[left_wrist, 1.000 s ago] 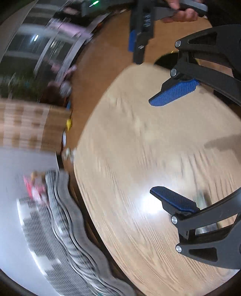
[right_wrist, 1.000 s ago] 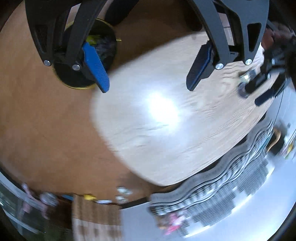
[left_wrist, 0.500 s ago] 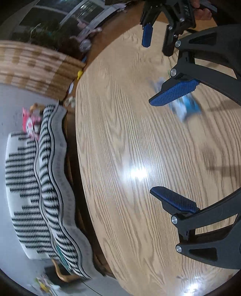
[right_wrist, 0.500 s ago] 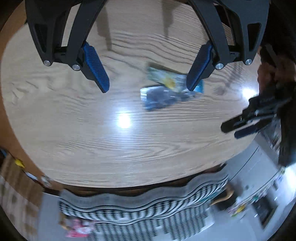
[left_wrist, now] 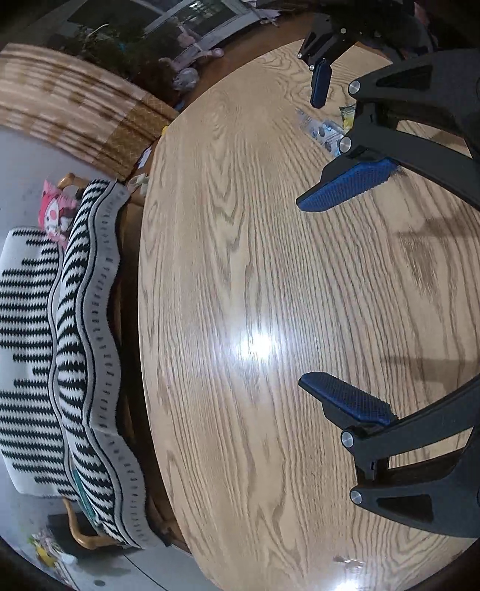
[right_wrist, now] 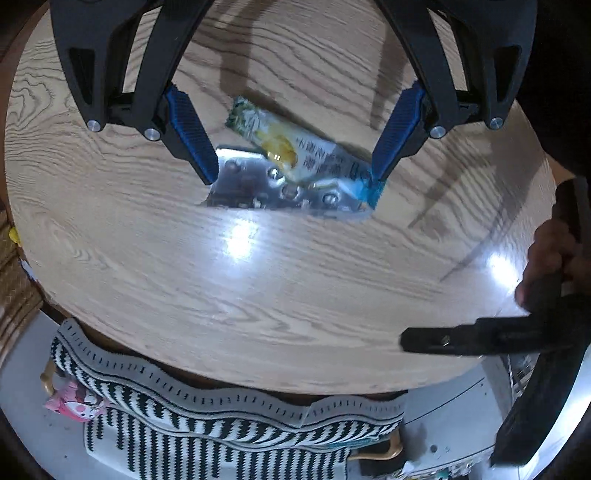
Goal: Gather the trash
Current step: 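Grasp the silver blister pack with the left gripper while the right gripper grasps the blue candy wrapper, then carry blister pack and candy wrapper over the bin and open both grippers to drop them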
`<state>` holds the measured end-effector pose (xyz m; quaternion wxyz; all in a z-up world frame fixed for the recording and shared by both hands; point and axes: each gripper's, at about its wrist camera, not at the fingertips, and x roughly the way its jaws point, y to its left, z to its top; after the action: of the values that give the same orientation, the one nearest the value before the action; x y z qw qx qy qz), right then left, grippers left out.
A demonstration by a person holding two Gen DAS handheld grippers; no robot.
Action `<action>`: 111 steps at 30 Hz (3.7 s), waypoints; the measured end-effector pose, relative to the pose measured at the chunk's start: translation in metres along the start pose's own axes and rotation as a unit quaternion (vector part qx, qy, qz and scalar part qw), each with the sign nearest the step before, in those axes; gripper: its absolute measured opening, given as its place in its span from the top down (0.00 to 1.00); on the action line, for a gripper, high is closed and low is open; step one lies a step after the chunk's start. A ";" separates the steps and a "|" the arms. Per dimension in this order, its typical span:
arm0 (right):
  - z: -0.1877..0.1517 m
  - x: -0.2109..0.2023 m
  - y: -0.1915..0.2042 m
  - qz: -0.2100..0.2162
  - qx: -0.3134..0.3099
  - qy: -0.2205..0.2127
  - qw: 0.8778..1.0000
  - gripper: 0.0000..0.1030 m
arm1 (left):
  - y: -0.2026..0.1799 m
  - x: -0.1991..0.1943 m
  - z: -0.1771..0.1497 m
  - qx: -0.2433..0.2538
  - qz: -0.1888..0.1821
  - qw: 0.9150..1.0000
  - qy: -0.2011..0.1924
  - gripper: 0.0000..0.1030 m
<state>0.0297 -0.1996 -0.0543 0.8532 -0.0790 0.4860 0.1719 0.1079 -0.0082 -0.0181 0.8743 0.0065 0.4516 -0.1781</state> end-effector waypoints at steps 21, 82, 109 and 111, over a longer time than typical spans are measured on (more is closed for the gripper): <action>-0.066 -0.042 -0.009 0.039 -0.002 0.004 0.999 0.86 | -0.098 0.026 -0.002 0.098 -0.029 0.995 0.000 0.17; -0.414 -0.172 -0.309 -0.144 0.491 0.051 0.858 0.24 | -0.498 0.065 -0.131 0.341 -0.204 0.915 0.072 0.93; -0.387 -0.248 -0.301 -0.210 0.517 -0.067 0.827 0.23 | -0.505 0.067 -0.127 0.299 -0.234 0.924 0.050 0.14; -0.371 -0.247 -0.297 -0.217 0.503 -0.071 0.834 0.23 | -0.486 0.059 -0.119 0.283 -0.214 0.934 0.030 0.10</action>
<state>-0.2734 -0.6411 -0.0435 0.8228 0.2694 0.4141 -0.2808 -0.1086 -0.4606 -0.0631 0.7636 0.1625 0.3991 -0.4809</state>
